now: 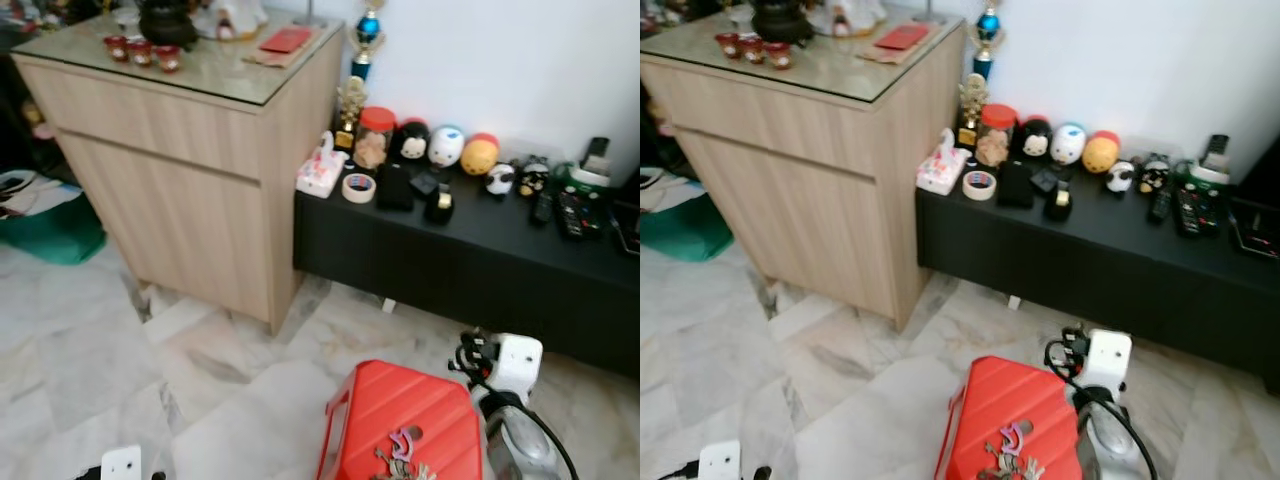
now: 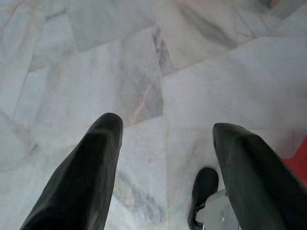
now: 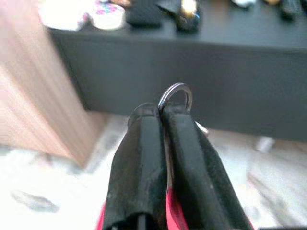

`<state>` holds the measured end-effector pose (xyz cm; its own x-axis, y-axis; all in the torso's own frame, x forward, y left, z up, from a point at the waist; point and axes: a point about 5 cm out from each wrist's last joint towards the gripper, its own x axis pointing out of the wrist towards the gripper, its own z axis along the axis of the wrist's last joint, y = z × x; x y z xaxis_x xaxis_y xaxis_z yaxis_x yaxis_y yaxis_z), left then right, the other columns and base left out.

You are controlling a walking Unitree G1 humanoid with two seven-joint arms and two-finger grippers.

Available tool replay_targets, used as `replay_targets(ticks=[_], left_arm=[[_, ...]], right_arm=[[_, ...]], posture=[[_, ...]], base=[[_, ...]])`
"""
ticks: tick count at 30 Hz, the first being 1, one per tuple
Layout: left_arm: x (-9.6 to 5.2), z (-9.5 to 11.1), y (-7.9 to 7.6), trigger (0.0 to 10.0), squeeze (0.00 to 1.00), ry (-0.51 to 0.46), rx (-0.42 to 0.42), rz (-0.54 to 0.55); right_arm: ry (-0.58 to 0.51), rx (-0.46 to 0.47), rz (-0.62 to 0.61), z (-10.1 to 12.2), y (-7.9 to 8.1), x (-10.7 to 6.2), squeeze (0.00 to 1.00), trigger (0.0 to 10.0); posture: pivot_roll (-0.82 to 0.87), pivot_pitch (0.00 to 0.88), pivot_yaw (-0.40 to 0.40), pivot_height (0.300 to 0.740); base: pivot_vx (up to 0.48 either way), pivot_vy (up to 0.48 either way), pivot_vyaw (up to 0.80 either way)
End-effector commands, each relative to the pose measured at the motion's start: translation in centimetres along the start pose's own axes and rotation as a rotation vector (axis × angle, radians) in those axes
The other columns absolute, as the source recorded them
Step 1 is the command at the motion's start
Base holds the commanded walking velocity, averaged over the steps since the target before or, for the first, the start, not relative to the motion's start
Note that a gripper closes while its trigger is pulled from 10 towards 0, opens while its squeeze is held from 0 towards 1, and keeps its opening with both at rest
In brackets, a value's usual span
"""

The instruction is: Hang keys on a hook

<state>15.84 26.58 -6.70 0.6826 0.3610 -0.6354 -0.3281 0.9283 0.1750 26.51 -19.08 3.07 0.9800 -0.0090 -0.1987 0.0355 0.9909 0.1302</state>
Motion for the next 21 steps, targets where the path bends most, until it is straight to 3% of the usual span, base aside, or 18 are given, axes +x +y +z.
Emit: replay_targets(ticks=[1,6,16,21], left_arm=[[0.1,-0.2,-0.6,10.0,0.0,0.03,0.01,-0.026],[0.8,1.4,-1.2,10.0,0.0,-0.003,0.0,-0.039],[1.2,2.3,-1.1,10.0,0.0,-0.006,0.006,-0.041],[1.3,2.3,-0.4,10.0,0.0,0.0,-0.003,-0.032]], right_arm=[[0.019,-0.062,0.043,-0.7,0.4,-0.3,0.0,10.0],[-0.021,-0.037,0.069,0.0,1.7,0.1,0.0,10.0],[-0.053,0.022,-0.074,0.6,0.1,0.8,0.0,10.0],[-0.054,0.024,-0.095,0.6,0.0,0.9,0.0,10.0]], posture=[[0.07,0.0,-0.056,0.74],[0.05,0.0,-0.036,0.74],[0.05,0.0,-0.013,0.74],[0.04,0.0,-0.005,0.74]], base=[[0.0,0.0,0.0],[0.0,0.0,0.0],[0.0,0.0,0.0],[-0.27,0.0,0.0]])
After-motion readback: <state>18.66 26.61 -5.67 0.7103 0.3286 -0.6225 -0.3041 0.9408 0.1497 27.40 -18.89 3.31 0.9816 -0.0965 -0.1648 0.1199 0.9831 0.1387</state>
